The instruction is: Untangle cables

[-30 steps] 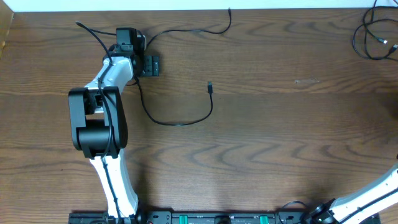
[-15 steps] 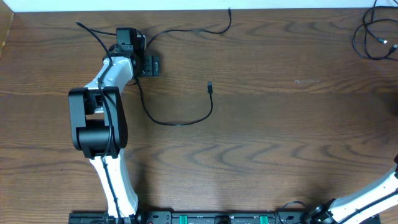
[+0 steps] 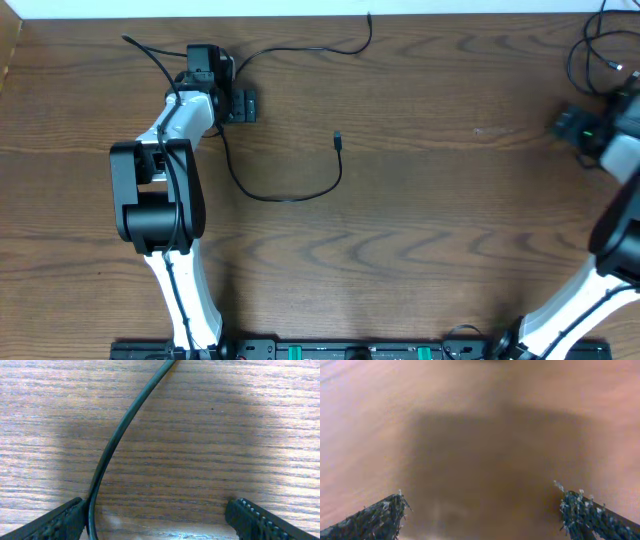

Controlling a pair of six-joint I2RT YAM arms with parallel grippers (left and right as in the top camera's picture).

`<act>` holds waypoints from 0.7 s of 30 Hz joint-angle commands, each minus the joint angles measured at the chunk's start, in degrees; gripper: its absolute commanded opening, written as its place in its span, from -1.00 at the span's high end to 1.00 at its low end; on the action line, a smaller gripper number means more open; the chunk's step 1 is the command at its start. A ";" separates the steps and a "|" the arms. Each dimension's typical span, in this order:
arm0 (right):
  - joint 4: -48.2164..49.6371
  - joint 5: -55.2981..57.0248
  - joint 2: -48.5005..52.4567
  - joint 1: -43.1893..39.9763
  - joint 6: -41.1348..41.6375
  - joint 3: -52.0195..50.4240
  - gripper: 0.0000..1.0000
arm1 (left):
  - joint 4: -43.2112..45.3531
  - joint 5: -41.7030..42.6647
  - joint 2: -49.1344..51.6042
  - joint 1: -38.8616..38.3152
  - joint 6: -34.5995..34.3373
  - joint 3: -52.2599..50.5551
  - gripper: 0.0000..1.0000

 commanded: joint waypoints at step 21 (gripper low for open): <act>3.21 -17.29 1.38 35.78 -18.10 -1.92 -0.99 | -1.86 0.81 3.21 0.17 0.07 -2.12 -0.83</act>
